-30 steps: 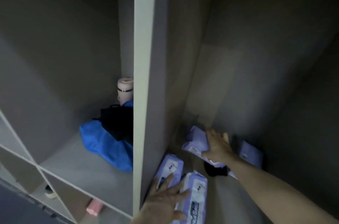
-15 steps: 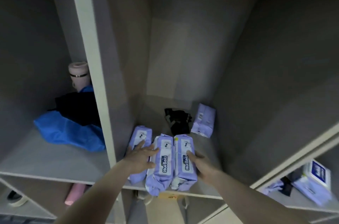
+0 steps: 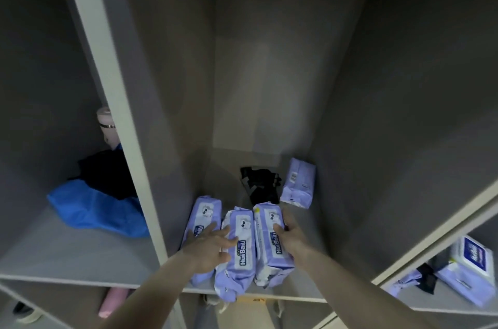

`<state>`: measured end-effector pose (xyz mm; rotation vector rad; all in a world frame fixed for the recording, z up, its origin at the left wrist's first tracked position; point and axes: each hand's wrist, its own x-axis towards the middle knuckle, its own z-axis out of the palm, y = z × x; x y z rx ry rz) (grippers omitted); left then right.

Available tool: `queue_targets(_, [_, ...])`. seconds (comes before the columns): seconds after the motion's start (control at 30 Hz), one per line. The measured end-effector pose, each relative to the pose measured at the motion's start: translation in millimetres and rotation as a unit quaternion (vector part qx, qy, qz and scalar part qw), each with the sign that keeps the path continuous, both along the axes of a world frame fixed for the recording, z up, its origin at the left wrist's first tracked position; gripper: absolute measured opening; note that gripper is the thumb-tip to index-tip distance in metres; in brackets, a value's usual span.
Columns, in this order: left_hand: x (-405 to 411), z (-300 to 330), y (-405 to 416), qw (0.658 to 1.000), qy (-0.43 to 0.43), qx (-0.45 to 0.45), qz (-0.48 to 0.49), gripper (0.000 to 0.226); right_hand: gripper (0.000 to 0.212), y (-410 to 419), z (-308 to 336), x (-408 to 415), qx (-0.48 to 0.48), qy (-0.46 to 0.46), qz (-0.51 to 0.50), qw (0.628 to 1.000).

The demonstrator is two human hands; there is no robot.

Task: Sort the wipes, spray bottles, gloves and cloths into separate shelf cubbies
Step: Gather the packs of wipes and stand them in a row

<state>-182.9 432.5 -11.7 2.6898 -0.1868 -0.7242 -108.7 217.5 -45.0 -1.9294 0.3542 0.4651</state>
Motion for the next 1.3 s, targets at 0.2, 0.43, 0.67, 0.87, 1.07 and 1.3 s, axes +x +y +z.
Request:
queue_targets(0.2, [33,16,-12,0.994,-0.103,0.010,0.042,0.072,0.039,1,-1,4,-0.029,-0.011,0.035,0.999])
queue_targets(0.43, [35,-8,-12,0.997,-0.073,-0.005,0.039,0.090,0.044,-12,-3,26,0.021,0.032,0.080,0.996])
queue_targets(0.67, [33,-8,-9,0.996,-0.085,-0.018,0.031,0.087,0.076,-16,32,81,-0.298,-0.118,0.124,0.939])
queue_targets(0.87, [48,2,-7,0.969,-0.161,-0.154,0.105,0.076,0.092,-17,29,141,-0.346,-0.043,0.089,0.933])
queue_targets(1.07, [65,2,-7,0.955,-0.152,-0.188,0.174,0.080,0.118,-15,-10,167,-0.358,-0.031,-0.022,0.933])
queue_targets(1.3, [41,-18,-7,0.989,-0.102,-0.036,0.099,0.078,0.101,-48,-14,121,-0.376,-0.067,0.088,0.920])
